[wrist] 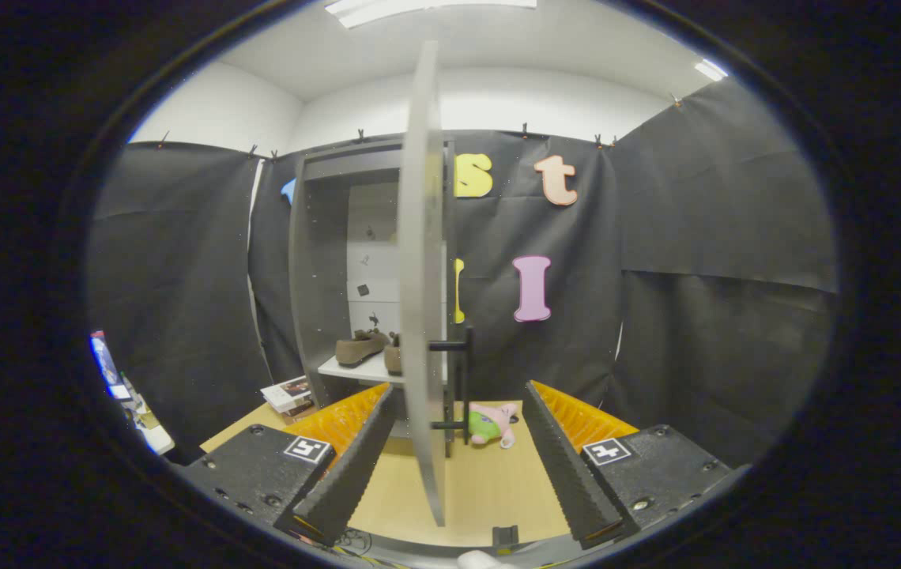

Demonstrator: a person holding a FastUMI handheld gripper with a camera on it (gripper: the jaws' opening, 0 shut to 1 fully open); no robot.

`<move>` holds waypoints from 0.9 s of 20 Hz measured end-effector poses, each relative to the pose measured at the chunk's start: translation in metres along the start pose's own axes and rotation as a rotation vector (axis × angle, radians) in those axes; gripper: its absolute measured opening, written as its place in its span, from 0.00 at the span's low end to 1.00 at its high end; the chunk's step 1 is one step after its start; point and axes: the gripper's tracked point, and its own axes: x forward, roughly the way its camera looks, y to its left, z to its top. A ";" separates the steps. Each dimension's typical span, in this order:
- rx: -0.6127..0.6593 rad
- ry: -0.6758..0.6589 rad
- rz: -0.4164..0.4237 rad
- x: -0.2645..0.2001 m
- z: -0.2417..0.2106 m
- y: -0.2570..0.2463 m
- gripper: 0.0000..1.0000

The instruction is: Open the shoe cabinet door, grab the shoes and put them into the shoe cabinet, then close the shoe cabinet door.

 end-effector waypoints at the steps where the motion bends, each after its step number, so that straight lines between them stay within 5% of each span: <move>1: 0.000 0.001 0.006 0.004 0.001 -0.013 1.00; 6: 0.022 0.024 0.065 0.032 0.000 -0.043 1.00; 14: 0.012 0.053 0.180 0.058 -0.005 -0.018 0.98; 18: 0.002 0.058 0.154 0.052 -0.007 -0.003 0.97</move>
